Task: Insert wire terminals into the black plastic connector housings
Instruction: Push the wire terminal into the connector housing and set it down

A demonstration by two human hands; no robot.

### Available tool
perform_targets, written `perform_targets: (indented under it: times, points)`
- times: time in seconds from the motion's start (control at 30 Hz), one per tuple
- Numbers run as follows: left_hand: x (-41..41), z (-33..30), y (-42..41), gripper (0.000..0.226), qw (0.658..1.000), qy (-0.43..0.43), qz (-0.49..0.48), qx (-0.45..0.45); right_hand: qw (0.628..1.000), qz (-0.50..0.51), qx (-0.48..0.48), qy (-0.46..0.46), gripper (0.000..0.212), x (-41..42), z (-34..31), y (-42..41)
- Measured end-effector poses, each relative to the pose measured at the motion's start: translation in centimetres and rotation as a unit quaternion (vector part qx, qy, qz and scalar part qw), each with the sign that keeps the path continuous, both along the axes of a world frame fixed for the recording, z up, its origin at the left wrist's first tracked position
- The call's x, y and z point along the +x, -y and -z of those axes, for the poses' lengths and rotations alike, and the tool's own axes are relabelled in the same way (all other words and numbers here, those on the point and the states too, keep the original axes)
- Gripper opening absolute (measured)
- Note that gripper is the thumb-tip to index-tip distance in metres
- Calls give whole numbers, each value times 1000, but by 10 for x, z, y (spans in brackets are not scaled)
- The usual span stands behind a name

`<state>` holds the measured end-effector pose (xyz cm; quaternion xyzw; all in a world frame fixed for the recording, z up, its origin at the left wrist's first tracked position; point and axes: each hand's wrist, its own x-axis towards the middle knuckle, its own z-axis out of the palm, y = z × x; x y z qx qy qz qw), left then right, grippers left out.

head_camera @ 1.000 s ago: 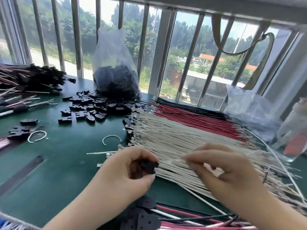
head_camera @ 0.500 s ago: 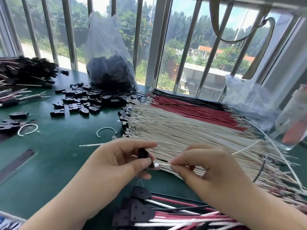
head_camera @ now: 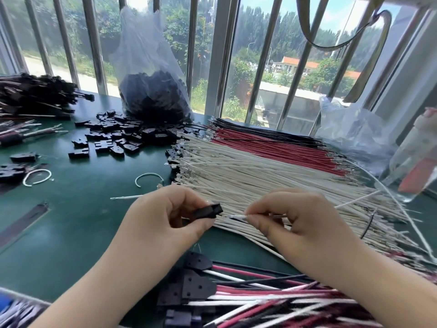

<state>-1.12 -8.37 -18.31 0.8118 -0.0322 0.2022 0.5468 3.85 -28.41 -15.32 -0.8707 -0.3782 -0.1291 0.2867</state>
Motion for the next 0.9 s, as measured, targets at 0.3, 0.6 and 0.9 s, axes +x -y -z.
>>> perform_targets:
  times: [0.3,0.6,0.9]
  points:
    - [-3,-3,0,33,989,91,-19,117,1000,-6,-19,16,12,1,1,4]
    - [-4,-3,-3,29,986,111,0,123,999,-28,25,38,12,-2,2,6]
    - [-4,-2,-2,27,986,101,3,130,998,-26,36,41,10,-3,1,6]
